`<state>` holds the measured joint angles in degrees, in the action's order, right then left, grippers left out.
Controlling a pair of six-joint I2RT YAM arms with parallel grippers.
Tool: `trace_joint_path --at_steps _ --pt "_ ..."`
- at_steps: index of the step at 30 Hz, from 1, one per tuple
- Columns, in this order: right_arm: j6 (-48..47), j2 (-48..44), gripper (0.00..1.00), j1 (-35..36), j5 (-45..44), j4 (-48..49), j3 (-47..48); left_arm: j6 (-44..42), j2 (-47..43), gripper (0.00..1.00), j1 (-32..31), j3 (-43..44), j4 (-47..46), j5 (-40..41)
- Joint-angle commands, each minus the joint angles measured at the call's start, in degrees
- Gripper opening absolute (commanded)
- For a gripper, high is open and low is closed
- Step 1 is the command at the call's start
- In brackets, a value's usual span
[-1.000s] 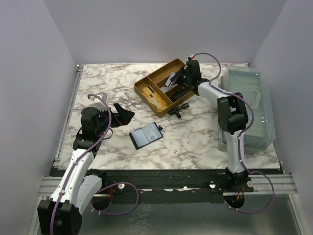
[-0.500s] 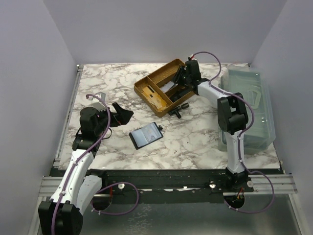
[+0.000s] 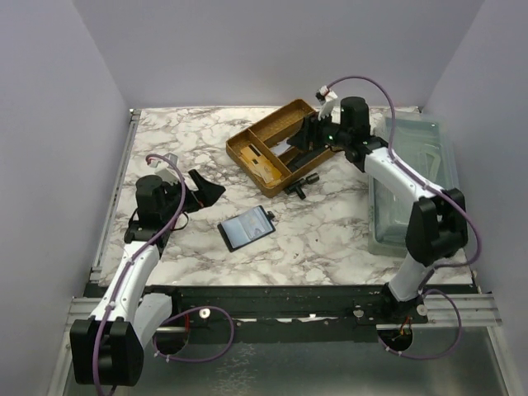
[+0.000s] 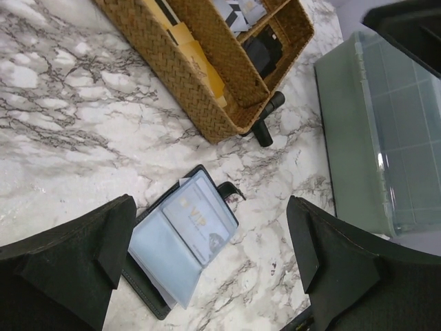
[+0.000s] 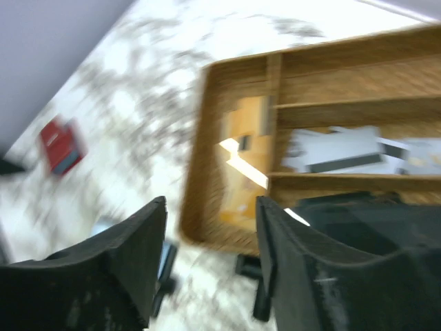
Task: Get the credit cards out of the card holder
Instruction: Place the credit card in the storage box, then open the card holder at the center of the board.
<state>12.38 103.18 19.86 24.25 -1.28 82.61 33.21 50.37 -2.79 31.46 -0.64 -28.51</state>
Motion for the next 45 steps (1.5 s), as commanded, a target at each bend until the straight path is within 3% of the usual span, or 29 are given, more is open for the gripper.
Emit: trace_joint_path --at_steps 1,5,10,21,32,45 --pt "-17.33 -9.32 0.63 0.45 29.63 -4.68 -8.01 1.67 2.15 0.99 0.44 2.14 2.98 0.01" --pt "-27.05 -16.38 0.68 0.45 38.28 -10.95 -13.30 2.05 2.27 0.99 0.41 3.36 5.56 1.83" --pt "-31.70 -23.30 0.75 0.09 43.97 -11.32 -20.61 0.58 1.19 0.99 0.52 4.02 9.78 5.71" --pt "-29.23 -26.40 0.76 -3.96 50.83 -7.09 -25.65 3.60 1.83 0.99 0.59 5.34 14.44 11.46" --pt "-26.72 -28.02 0.79 -4.15 51.12 -2.54 -28.45 -2.99 5.15 0.99 0.59 11.07 21.59 19.06" --pt "-24.84 -26.21 0.79 -4.13 52.83 -1.18 -28.84 -6.73 11.66 0.92 0.59 12.84 24.49 40.44"
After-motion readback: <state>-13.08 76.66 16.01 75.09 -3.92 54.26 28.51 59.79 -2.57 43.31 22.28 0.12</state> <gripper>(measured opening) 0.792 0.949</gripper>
